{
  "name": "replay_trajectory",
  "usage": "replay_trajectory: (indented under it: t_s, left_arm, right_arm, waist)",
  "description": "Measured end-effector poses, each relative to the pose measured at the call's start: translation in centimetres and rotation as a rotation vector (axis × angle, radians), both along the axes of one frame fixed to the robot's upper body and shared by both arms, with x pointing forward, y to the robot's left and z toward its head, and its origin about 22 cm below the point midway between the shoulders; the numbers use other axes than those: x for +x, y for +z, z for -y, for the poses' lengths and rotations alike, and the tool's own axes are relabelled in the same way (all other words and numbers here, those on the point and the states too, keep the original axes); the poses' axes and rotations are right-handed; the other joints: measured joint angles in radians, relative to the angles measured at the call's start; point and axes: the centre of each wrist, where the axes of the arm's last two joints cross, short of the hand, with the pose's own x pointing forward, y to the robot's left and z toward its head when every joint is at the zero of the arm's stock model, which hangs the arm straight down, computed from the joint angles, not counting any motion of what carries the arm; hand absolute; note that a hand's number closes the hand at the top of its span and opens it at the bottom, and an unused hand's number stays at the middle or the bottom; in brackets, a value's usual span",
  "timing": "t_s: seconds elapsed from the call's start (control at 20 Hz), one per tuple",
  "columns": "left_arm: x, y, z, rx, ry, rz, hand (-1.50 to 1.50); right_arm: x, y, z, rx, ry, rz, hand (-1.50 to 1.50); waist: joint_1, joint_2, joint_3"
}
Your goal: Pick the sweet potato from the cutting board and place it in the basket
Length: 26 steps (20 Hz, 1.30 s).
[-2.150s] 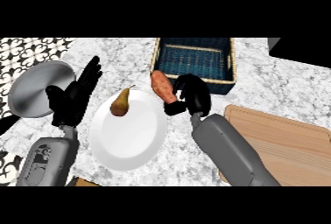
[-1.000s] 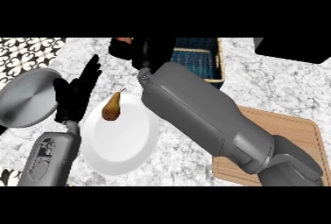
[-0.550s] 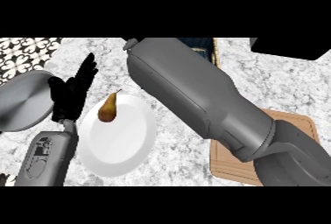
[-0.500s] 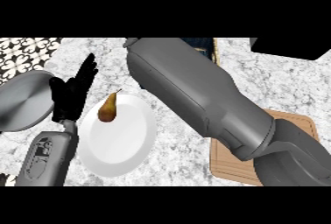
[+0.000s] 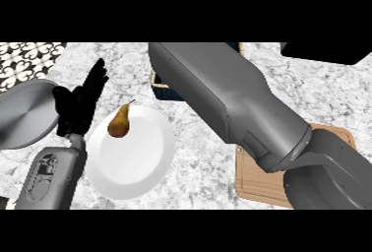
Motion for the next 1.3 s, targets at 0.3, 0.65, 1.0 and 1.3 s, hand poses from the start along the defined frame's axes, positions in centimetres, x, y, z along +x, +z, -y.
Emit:
replay_trajectory:
  t_s: [0.3, 0.65, 1.0, 1.3]
  left_arm:
    - [-0.4, -0.2, -0.3, -0.010, 0.003, 0.002, 0.00]
    - [-0.6, -0.6, -0.6, -0.018, 0.022, 0.001, 0.00]
    - [-1.0, -0.5, -1.5, -0.017, 0.048, -0.001, 0.00]
    - [-1.2, -0.6, -2.0, -0.012, 0.056, -0.002, 0.00]
  right_arm:
    - [1.1, -1.2, 1.2, 0.018, -0.056, -0.067, 1.50]
    - [1.8, -3.2, 2.5, 0.042, -0.082, -0.113, 1.50]
    - [1.8, -4.2, 2.9, 0.107, -0.060, -0.134, 1.50]
    - [2.8, -5.7, 4.3, -0.389, -0.083, -0.171, 1.50]
  waist:
    - [-0.007, 0.003, 0.001]
    - [-0.026, 0.003, 0.003]
    - [-0.046, -0.002, 0.005]
    - [-0.050, -0.006, 0.001]
